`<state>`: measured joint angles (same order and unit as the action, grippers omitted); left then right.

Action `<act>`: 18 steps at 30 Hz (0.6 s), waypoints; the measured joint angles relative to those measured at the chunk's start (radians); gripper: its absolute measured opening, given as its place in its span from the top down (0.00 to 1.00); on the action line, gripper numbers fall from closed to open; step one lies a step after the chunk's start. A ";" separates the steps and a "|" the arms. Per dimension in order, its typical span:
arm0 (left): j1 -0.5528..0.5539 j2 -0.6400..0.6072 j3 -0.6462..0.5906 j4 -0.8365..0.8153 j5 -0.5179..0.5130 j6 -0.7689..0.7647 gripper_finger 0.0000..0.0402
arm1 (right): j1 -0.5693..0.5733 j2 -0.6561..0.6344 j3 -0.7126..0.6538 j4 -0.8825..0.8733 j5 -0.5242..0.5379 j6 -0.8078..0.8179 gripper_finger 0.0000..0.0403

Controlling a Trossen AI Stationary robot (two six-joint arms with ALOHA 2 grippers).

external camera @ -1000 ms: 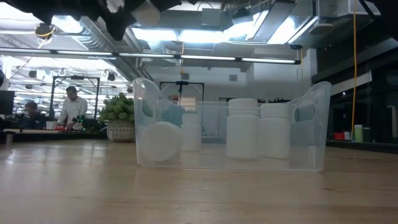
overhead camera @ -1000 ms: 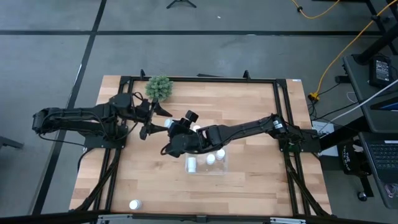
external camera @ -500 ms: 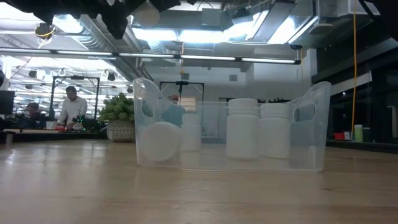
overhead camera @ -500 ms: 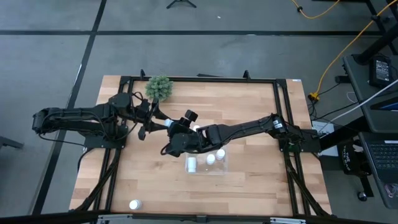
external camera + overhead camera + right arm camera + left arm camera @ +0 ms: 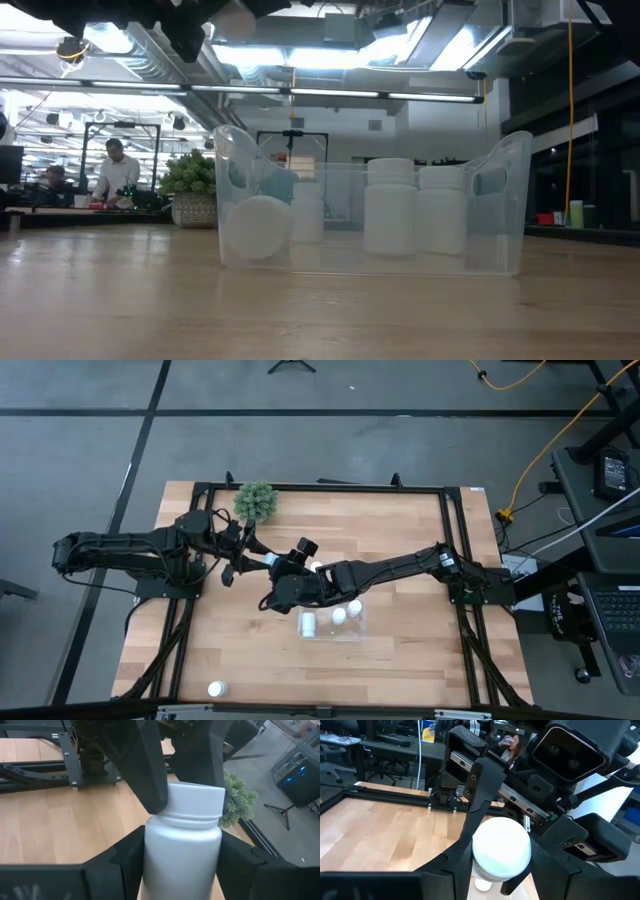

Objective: Pick and place pill bottles into a basket
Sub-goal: Adjust the white medicine bottle on the transparent bin

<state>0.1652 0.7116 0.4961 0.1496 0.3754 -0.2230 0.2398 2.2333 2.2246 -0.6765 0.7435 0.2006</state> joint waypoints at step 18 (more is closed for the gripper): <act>-0.002 0.000 0.000 -0.019 0.005 -0.005 0.61 | -0.004 0.000 0.000 -0.006 0.004 -0.001 0.25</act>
<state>0.1632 0.7120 0.4957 0.1303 0.3801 -0.2284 0.2356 2.2333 2.2246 -0.6823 0.7480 0.2000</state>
